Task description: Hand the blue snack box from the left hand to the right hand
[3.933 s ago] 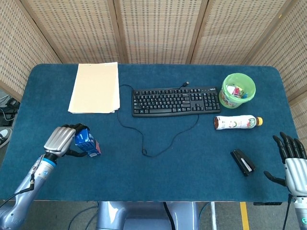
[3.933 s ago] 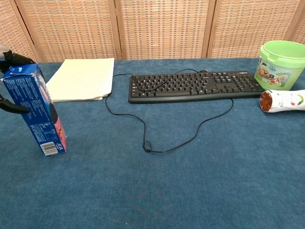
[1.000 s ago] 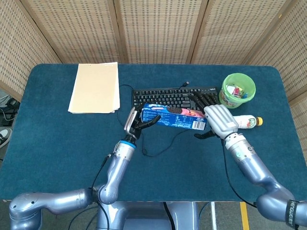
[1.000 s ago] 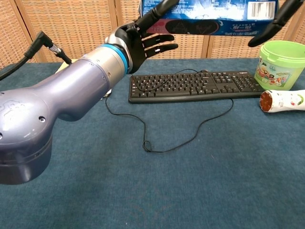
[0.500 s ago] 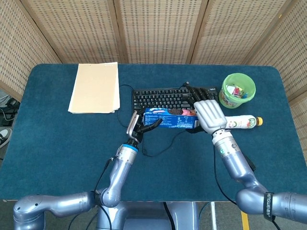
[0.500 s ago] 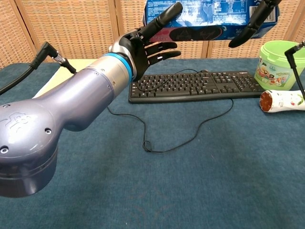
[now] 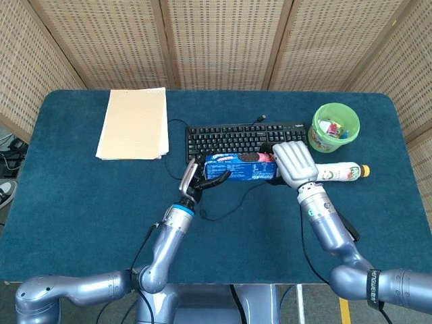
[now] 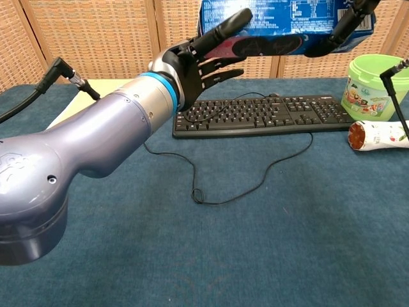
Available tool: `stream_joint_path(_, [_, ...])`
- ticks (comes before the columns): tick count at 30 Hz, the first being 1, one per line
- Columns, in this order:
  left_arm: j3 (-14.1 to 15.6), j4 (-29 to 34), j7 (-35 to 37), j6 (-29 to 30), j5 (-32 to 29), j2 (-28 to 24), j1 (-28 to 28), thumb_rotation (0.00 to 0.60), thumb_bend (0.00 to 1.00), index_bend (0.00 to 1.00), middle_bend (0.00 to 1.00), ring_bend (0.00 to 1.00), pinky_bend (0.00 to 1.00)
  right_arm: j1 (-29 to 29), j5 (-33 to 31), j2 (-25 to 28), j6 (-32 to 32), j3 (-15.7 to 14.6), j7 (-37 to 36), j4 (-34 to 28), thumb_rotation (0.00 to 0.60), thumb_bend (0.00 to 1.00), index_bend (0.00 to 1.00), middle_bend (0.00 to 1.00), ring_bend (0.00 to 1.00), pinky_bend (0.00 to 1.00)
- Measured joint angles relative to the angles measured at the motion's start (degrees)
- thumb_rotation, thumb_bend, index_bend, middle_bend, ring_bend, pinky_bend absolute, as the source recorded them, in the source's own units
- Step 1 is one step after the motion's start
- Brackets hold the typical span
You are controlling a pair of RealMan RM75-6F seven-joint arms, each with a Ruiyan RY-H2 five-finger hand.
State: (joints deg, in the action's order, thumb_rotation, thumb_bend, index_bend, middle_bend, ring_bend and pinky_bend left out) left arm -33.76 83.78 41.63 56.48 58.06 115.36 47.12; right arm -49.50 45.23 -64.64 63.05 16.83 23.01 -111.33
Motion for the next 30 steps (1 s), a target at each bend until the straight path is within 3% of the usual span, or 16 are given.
stream_joint_path(4, [0.40, 0.06, 0.59, -0.40, 1.05, -0.57, -0.45, 0.544, 0.01, 0.00, 0.00, 0.00, 0.00, 0.14, 0.09, 0.03, -0.05, 0.19, -0.51, 0.21, 0.600, 0.63, 0.72, 0.63, 0.62, 0.57])
stream_joint_path(6, [0.54, 0.38, 0.88, -0.55, 1.32, -1.17, -0.94, 0.515, 0.00, 0.00, 0.00, 0.00, 0.00, 0.34, 0.36, -0.07, 0.18, 0.31, -0.99, 0.65, 0.600, 0.63, 0.72, 0.63, 0.62, 0.57])
stream_joint_path(13, [0.51, 2.44, 1.06, 0.11, 1.97, -4.14, -3.12, 0.514, 0.00, 0.00, 0.00, 0.00, 0.00, 1.21, 0.56, 0.00, 0.70, 0.25, -1.66, 2.42, 0.600, 0.63, 0.72, 0.63, 0.62, 0.57])
stream_joint_path(17, [0.53, 4.60, 0.63, -0.09, 2.56, -8.15, -4.82, 0.433, 0.00, 0.00, 0.00, 0.00, 0.00, 1.94, 0.47, 0.10, 1.05, -0.11, -1.74, 3.62, 0.600, 0.63, 0.72, 0.63, 0.62, 0.57])
stream_joint_path(19, [0.95, 5.70, -0.30, -0.41, 3.34, -11.23, -5.86, 0.427, 0.00, 0.00, 0.00, 0.00, 0.00, 2.38, 0.37, 0.15, 1.36, -0.23, -1.79, 3.95, 0.600, 0.63, 0.72, 0.63, 0.62, 0.57])
stream_joint_path(22, [2.48, 6.79, -4.07, -0.29, 6.35, -16.85, -7.52, 0.428, 0.00, 0.00, 0.00, 0.00, 0.00, 2.97, 0.26, 0.35, 1.84, -0.42, -1.78, 4.10, 0.600, 0.62, 0.72, 0.63, 0.62, 0.57])
stream_joint_path(25, [4.78, 7.94, -9.90, 0.21, 10.28, -23.72, -9.49, 0.499, 0.00, 0.00, 0.00, 0.00, 0.00, 3.43, 0.60, 0.46, 2.49, -0.63, -1.43, 4.05, 0.600, 0.62, 0.72, 0.63, 0.63, 0.57])
stream_joint_path(30, [8.56, 9.40, -24.17, 2.76, 14.89, -35.00, -13.02, 0.559, 0.00, 0.00, 0.00, 0.00, 0.00, 4.08, 1.35, 0.37, 3.72, -1.12, -0.10, 3.57, 0.600, 0.62, 0.72, 0.64, 0.63, 0.57])
